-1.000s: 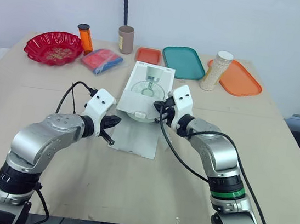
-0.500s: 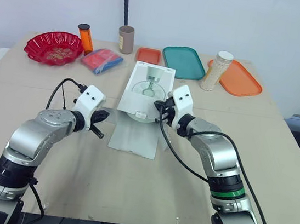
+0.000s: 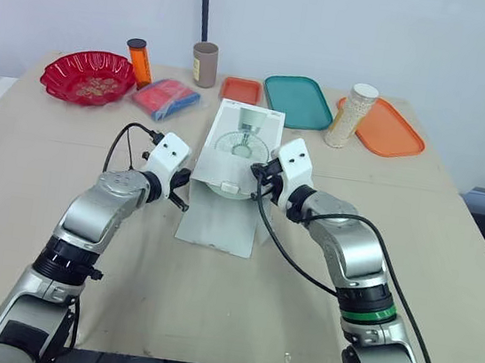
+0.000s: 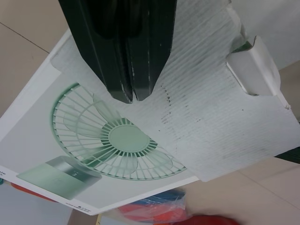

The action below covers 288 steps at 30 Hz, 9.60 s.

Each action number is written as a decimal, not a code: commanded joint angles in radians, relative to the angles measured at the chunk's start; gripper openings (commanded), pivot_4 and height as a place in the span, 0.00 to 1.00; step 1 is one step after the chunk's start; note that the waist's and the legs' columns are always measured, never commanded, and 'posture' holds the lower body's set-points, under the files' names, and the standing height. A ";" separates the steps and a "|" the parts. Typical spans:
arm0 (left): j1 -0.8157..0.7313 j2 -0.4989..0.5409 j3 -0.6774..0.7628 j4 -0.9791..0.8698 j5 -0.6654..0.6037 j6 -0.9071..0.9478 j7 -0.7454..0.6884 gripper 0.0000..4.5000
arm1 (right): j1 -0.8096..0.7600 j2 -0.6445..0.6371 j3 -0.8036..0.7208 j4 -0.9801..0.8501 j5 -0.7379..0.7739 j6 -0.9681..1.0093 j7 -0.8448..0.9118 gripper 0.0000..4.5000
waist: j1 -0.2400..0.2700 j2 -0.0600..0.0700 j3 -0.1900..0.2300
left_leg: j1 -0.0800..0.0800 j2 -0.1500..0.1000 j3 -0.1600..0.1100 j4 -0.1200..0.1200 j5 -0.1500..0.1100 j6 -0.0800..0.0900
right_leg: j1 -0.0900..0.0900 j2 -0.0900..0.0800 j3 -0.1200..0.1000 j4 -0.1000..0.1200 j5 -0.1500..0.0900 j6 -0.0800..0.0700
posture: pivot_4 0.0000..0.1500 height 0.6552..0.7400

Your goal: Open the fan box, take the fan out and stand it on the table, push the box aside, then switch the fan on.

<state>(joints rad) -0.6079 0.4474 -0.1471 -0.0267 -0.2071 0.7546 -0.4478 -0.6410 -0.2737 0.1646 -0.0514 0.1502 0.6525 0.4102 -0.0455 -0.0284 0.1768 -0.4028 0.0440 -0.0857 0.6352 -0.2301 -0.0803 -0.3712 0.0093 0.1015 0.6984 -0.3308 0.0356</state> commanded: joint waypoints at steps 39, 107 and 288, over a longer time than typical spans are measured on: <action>0.314 -0.399 0.531 -0.452 -0.519 0.503 0.251 0.00 | 0.065 0.036 0.023 -0.013 -0.027 0.108 -0.013 0.01 | -0.001 -0.005 -0.005 | 0.002 0.001 0.000 0.000 0.000 0.000 | 0.002 0.000 0.000 -0.001 0.000 0.000 | 1.00 1.00; 0.203 -0.581 0.427 -0.238 -0.629 0.185 0.491 0.76 | 0.003 0.034 0.058 0.015 -0.067 0.093 0.030 0.00 | -0.001 -0.005 -0.005 | 0.002 0.000 0.000 -0.001 0.001 -0.003 | 0.002 0.001 0.001 -0.002 0.000 0.000 | 1.00 1.00; 0.823 -0.214 0.341 -0.461 -1.476 -0.056 0.716 0.44 | -0.033 0.081 0.070 -0.014 -0.090 0.249 -0.049 0.00 | -0.012 -0.002 -0.007 | 0.008 0.003 0.003 -0.018 0.005 -0.011 | 0.004 0.002 0.006 -0.015 0.001 0.004 | 1.00 1.00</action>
<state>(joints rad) 0.1670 0.2181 0.1814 -0.4781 -1.6710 0.6974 0.2341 -0.6980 -0.1850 0.2266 -0.1010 0.0734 0.8536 0.3688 -0.0576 -0.0306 0.1702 -0.3942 0.0468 -0.0820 0.6174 -0.2252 -0.0909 -0.3673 0.0114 0.1081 0.6830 -0.3300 0.0401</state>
